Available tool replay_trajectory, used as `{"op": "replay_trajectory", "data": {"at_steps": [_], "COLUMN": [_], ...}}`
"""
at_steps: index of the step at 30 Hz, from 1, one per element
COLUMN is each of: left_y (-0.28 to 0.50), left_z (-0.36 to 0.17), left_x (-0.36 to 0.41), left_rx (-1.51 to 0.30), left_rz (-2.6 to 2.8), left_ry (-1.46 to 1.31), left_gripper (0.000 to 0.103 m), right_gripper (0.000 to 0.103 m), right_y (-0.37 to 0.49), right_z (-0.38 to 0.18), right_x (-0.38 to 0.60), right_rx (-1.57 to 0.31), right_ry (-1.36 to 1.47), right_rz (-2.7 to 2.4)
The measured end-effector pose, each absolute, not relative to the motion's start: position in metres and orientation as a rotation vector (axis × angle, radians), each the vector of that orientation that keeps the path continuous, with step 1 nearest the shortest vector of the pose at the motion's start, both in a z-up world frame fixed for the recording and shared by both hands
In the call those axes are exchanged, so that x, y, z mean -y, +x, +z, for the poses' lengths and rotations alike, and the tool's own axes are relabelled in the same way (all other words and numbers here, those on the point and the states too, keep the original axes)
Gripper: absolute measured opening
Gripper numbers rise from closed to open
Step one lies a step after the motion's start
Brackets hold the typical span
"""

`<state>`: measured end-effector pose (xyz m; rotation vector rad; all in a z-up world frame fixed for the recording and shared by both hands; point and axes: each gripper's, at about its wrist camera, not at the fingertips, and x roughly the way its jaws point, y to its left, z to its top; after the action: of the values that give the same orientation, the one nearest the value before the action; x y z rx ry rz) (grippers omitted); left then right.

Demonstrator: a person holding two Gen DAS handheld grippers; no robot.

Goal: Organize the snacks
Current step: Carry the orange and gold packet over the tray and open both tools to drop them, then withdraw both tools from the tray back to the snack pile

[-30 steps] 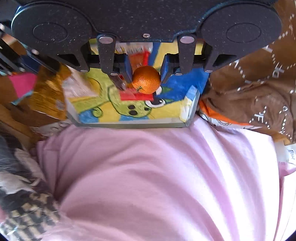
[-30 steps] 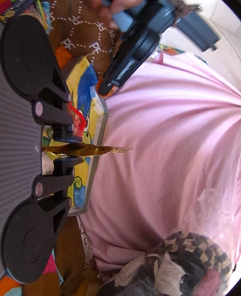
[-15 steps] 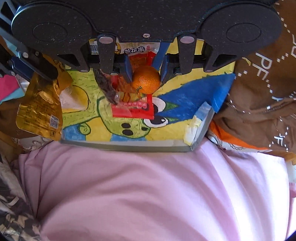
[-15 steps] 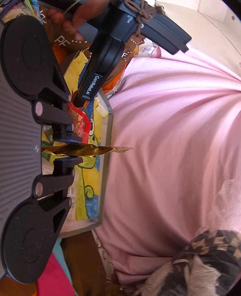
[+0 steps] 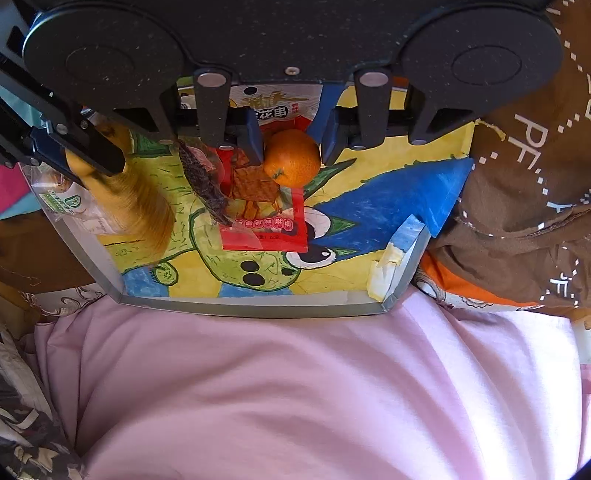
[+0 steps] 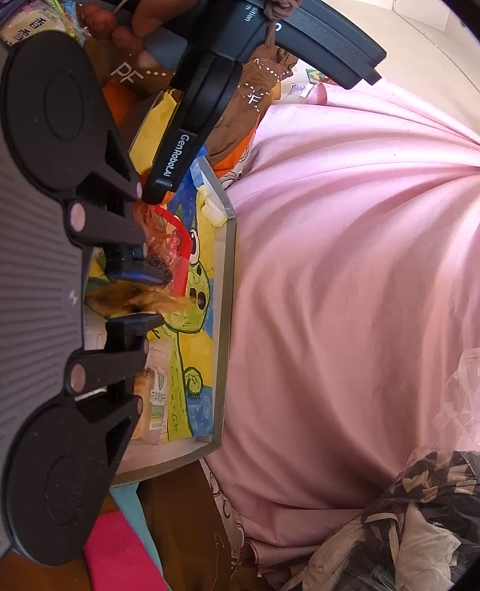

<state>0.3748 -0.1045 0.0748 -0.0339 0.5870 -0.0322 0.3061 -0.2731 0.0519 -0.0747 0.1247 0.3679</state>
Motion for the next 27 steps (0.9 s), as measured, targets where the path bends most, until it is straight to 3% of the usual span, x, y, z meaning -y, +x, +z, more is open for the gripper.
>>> {"op": "replay_trajectory", "data": {"at_steps": [5,9,14,20,27], "left_y": [0.370,0.361,0.339,0.308,0.265], "left_z": [0.076,0.082,0.092,0.107,0.125], "left_x": [0.098,0.089,0.075,0.064,0.050], "left_rx": [-0.597,-0.583,-0.534,-0.459,-0.389], "left_rz": [0.001,0.035,0.039,0.034,0.038], "left_ry": [-0.096,-0.142,-0.210,-0.251,-0.274], "left_gripper": [0.063,0.080,0.097,0.102,0.102], "right_gripper": [0.044,0.056,0.085,0.103,0.103], "right_y": [0.301,0.292,0.278,0.250,0.225], "right_z": [0.057,0.063,0.076,0.096,0.113], "right_x": [0.274,0.275,0.277,0.283,0.288], "right_rx": [-0.107,-0.083,-0.050,0.006,-0.001], "right_ry": [-0.066,-0.066,-0.040,-0.001,0.040], "right_rz": [0.363,0.346,0.325,0.306,0.305]}}
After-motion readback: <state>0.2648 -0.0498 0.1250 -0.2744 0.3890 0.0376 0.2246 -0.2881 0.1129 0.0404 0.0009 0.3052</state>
